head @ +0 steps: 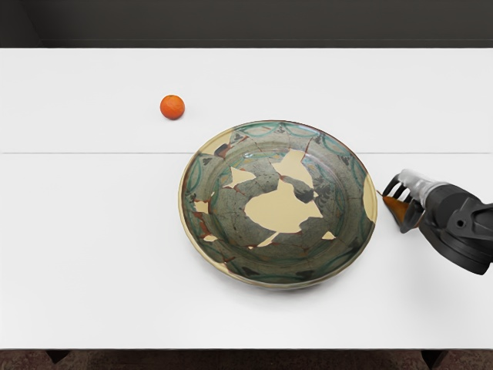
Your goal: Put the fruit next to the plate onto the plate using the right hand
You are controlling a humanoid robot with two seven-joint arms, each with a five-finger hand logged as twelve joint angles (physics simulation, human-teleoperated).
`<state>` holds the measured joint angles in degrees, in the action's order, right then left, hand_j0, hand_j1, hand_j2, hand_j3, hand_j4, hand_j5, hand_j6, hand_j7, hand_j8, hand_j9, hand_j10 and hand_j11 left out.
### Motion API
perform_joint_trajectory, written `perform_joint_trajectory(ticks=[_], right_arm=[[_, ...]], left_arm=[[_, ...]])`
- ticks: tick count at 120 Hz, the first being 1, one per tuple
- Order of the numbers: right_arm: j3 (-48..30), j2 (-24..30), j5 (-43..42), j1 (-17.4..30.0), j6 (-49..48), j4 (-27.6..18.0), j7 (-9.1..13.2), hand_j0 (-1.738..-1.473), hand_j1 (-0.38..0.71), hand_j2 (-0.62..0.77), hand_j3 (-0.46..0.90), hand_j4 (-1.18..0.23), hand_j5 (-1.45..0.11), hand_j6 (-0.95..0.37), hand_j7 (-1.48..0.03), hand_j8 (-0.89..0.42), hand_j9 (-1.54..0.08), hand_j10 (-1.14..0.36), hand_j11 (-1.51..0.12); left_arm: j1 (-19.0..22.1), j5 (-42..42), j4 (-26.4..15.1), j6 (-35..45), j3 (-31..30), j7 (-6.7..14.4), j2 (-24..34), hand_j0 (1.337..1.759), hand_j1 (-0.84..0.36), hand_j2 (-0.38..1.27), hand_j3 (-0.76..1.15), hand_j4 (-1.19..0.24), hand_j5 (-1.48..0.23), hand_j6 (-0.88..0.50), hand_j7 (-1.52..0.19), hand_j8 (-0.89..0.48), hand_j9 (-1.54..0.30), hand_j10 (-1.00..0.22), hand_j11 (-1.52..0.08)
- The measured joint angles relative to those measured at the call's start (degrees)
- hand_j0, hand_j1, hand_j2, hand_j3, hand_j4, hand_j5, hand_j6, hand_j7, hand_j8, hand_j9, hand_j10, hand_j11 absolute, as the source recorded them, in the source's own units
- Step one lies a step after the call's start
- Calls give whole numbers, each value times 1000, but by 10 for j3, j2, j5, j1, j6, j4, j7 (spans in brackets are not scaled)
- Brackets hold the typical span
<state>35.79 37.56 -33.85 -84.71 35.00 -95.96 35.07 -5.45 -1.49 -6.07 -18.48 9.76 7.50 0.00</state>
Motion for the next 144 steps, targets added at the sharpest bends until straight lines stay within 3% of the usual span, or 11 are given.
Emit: perform_joint_trajectory(ticks=[92,144], right_arm=[[1,1,2,-2,-1,0,1,-1653,162,36,0,-375,-752,-333,-728,-454,-745,-552,-742],[3,1,7,-8,-1,0,0,-1656,213,147,1,-404,-792,-304,-770,-432,-780,-585,-777]], left_arm=[[0,0,0,0,0,0,0,1658,348,0,0,-1,-1,-1,-1,-1,-1,-1,-1],[0,0,0,0,0,0,0,1658,348,0,0,-1,-1,-1,-1,-1,-1,-1,-1]])
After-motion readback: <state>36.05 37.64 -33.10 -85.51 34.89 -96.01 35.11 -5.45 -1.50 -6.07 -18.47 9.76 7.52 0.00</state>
